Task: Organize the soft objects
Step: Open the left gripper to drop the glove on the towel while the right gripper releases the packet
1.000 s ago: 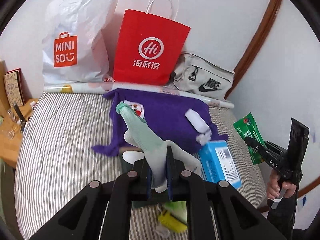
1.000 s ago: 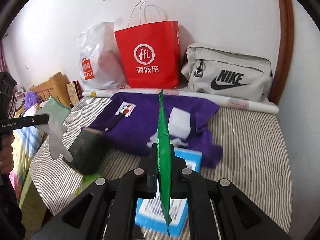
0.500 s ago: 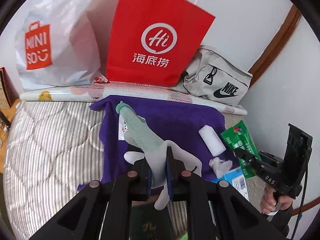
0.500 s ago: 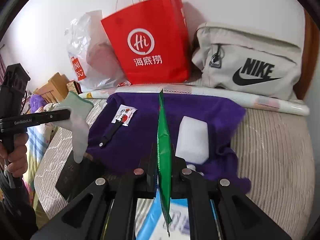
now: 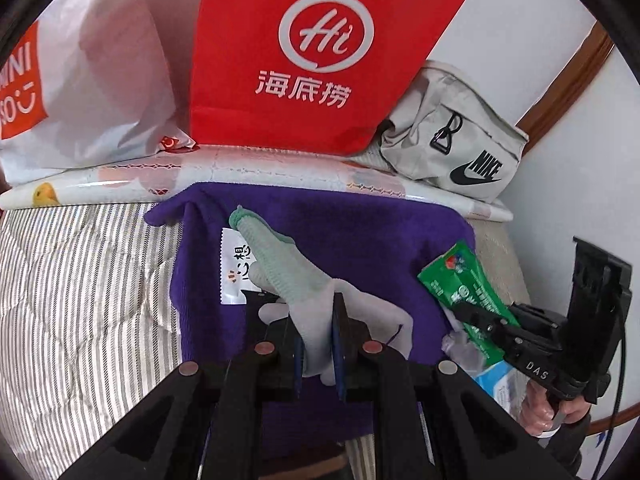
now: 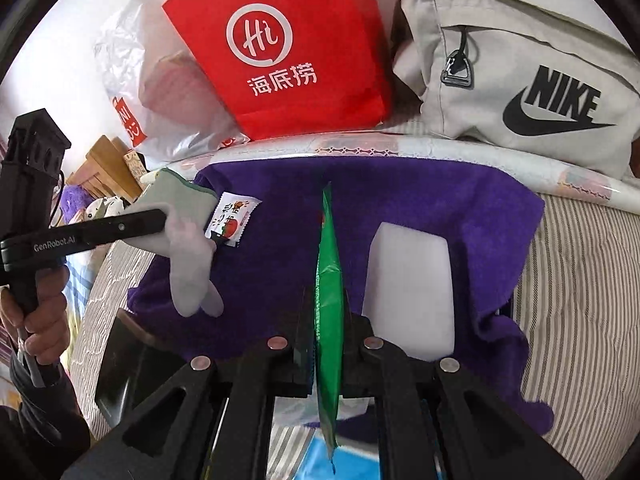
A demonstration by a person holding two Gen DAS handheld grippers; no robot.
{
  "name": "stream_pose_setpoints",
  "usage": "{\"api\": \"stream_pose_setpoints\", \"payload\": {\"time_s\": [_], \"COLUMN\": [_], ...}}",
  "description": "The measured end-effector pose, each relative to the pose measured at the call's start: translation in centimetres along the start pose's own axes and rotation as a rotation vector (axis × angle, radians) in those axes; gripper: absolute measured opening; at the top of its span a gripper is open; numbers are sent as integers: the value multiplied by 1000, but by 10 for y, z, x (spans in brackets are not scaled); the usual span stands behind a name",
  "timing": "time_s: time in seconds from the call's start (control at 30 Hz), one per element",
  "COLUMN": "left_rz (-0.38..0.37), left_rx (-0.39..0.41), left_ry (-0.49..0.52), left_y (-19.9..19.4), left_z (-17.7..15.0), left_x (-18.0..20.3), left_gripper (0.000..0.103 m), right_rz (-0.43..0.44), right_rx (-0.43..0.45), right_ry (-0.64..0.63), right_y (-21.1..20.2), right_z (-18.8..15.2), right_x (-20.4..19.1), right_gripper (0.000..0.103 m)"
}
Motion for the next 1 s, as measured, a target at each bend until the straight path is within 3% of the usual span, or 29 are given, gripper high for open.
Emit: {"api": "stream_pose_setpoints", "payload": {"time_s": [0.2,0.4,0.47,0.57,0.63,0.7,0.83,1.0], "left_rz": [69,44,18,18,35,47,98,90], "left_rx": [-50,-86,-88,-86,-70,-53,-25,-4], "left_ry": [17,6,0,6,18,33,58,45], "left_y": [24,35,34,30,23,16,0,-24], "left_z": [-2,-3,-3,-3,-3,-3,-5,-13], "left_x": [-6,-9,-9,-7,-5,-2,1,1], "left_gripper": [12,14,19,38,53,60,65,65], "right_rz": [-49,-52,-50,-58,-50,-63,-103,-107], "right_rx": [-43,-68,-70,-58,-46,-12,30,62], "right_ry": [-30,-7,-15,-26,-25,-34,-57,-53], "right_y": [20,25,25,22,16,7,-10,-34], "right_z": [5,2,2,2,3,4,7,3], "right_x": [-2,4,4,2,0,-1,-5,-10], "right_gripper": [8,9,9,13,27,39,42,42]}}
Point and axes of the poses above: each gripper's, at about its wrist camera, not at the fingertips, and y roughly the way its jaws point, x to its right, z to its top, the point moved 2 cm from there along y, roughly the way its jaws point, and after that the axes turned 2 degrees about -y, right-handed, at the moved point
